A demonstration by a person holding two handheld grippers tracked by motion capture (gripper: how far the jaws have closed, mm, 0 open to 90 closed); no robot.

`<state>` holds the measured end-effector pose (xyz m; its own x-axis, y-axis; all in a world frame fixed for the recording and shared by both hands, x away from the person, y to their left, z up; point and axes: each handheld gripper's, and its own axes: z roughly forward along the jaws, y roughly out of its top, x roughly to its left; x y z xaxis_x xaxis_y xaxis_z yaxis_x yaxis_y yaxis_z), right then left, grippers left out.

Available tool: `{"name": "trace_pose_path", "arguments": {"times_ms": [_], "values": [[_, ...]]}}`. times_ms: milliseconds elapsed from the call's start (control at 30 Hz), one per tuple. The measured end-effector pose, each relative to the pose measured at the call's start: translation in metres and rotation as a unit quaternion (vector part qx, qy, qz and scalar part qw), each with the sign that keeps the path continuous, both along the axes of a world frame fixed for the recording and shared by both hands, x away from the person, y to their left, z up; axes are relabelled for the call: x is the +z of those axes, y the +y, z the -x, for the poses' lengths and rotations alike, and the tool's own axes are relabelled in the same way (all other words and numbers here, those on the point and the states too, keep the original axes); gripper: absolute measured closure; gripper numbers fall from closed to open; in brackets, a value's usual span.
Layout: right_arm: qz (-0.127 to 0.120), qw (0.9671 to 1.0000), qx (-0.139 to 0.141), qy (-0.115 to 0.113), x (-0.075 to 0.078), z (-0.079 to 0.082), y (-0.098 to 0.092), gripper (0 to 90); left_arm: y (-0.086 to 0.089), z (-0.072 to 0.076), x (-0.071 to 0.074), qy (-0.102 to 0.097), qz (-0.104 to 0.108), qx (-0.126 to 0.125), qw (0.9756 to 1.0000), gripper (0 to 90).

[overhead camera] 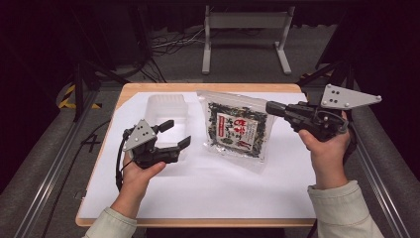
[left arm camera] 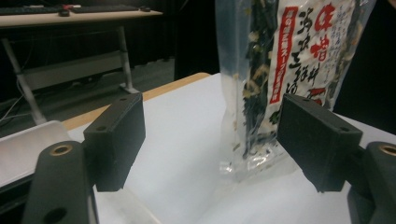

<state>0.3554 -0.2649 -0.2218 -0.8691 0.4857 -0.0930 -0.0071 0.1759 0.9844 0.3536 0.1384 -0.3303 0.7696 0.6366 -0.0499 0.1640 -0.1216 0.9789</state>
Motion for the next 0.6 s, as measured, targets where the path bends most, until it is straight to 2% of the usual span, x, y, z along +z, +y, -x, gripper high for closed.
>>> {"name": "trace_pose_path", "arguments": {"times_ms": [333,433,600], "values": [[-0.008,0.9995,0.032,0.0,-0.004,0.0,0.012,90.0,-0.005,0.002,0.0,-0.002,0.009,-0.024,0.9997,26.8],[-0.009,0.999,0.043,-0.003,-0.004,0.0,0.016,90.0,-0.008,0.002,0.0,0.003,0.018,-0.054,0.9984,27.5],[-0.01,0.998,0.063,-0.005,-0.006,0.003,0.024,90.0,-0.01,0.005,0.0,-0.002,0.018,-0.063,0.9978,28.1]]}}
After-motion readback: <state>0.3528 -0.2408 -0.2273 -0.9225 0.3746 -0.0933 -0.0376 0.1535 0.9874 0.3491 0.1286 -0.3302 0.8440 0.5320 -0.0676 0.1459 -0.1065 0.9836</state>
